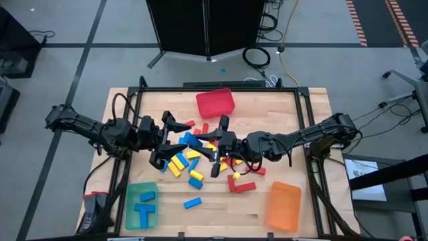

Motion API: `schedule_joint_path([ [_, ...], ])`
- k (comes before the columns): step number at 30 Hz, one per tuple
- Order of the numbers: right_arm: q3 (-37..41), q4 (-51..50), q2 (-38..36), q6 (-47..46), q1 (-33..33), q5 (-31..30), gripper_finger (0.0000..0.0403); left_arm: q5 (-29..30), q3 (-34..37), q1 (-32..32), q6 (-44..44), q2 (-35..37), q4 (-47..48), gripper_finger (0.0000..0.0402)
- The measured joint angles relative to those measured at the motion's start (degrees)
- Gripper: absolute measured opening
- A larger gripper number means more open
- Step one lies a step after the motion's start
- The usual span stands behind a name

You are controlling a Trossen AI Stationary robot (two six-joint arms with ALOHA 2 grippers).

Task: Sort blocks
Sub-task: Put the blue block into the green bin

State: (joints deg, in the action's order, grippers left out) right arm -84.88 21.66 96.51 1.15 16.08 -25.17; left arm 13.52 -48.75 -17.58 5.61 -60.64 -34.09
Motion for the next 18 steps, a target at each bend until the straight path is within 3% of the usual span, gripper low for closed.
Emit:
schedule_joint_path([
  [11,0.0,-0.1,0.0,-0.5,0.0,1.4,0.0108,-1.0,0.0,0.0,-0.5,0.0,-0.5,0.0295],
  [18,0.0,-0.2,0.0,-0.5,-0.3,1.5,0.0108,-1.4,0.0,0.0,-0.5,0.0,0.2,0.0230],
])
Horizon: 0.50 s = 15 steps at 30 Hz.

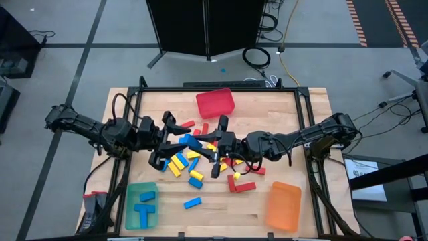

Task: Sort blocks
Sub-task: Put the blue block into the green bin

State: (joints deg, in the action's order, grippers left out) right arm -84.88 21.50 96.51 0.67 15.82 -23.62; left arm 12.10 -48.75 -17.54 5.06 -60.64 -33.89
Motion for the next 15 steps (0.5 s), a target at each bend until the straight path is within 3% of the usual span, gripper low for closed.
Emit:
schedule_joint_path([
  [8,0.0,-0.1,0.0,-0.4,-0.2,-0.4,0.0108,-0.3,0.0,1.2,0.0,0.0,-0.1,0.0152],
  [15,0.0,-0.6,0.0,-1.0,-0.2,-0.4,0.0108,-0.3,0.0,1.4,0.1,0.0,0.0,0.0137],
])
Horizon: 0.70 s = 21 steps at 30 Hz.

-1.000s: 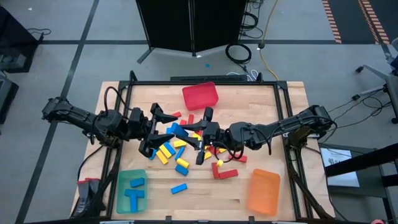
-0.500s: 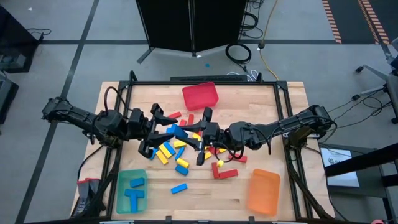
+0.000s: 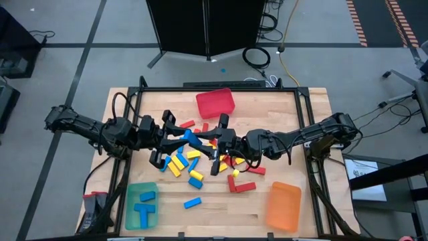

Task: Sort blocks
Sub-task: Put the blue block into the green bin

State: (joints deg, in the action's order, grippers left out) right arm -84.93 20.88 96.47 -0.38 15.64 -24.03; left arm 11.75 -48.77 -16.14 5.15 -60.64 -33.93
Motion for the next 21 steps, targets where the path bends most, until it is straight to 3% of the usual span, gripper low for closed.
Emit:
schedule_joint_path([
  [10,0.0,0.0,0.0,-0.6,-0.6,0.3,0.0110,0.4,0.0,0.0,0.3,0.0,0.0,0.0134],
  [13,0.0,-0.4,0.0,-1.4,-0.7,0.3,0.0172,0.6,0.0,0.1,0.8,0.0,0.0,0.0134],
  [17,0.0,-0.6,0.1,-3.6,-0.7,-4.3,0.0271,0.7,0.0,0.1,0.8,0.0,-0.1,0.0133],
  [21,0.0,-0.7,0.0,-3.7,-0.7,-4.5,0.0314,0.7,0.0,0.1,0.5,0.0,-0.1,0.0133],
])
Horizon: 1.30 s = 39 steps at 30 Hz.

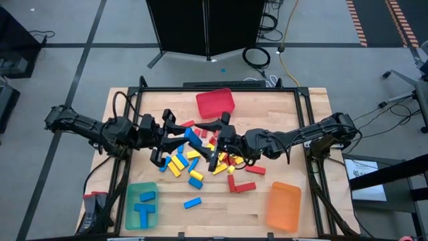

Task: Sort blocks
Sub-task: Put the blue block into the green bin

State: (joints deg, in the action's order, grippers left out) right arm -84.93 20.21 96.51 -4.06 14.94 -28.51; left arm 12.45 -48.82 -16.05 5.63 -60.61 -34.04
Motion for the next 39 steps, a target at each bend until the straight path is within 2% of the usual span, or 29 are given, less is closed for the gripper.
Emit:
schedule_joint_path([
  [5,0.0,-5.5,-0.5,-0.9,0.4,0.0,0.0312,0.3,0.0,0.1,-1.7,1.7,1.9,0.0133],
  [8,0.0,-8.6,-0.7,-2.0,1.1,-0.1,0.0307,2.4,0.0,0.0,-1.6,4.3,7.7,0.0133],
  [12,0.0,-13.3,-0.7,-4.4,2.3,0.2,0.0306,3.2,0.0,0.0,2.2,8.5,18.9,0.0133],
  [21,0.0,-28.1,-0.7,-13.6,5.6,0.4,0.0306,-0.3,0.0,-5.1,23.9,16.8,55.2,0.0133],
  [27,0.0,-38.2,-0.7,-20.6,6.5,0.4,0.0306,-5.1,0.0,-13.5,42.6,16.5,73.7,0.0133],
  [32,0.0,-41.1,-0.7,-22.9,6.6,0.4,0.0306,-6.8,0.0,-23.3,55.7,14.0,86.8,0.0133],
  [35,0.0,-41.7,-0.7,-22.9,6.6,0.5,0.0306,-6.8,0.0,-29.2,61.9,11.2,90.9,0.0133],
  [39,0.0,-41.9,-0.7,-23.1,6.6,0.8,0.0306,-6.3,0.0,-35.9,66.6,6.1,90.9,0.0133],
])
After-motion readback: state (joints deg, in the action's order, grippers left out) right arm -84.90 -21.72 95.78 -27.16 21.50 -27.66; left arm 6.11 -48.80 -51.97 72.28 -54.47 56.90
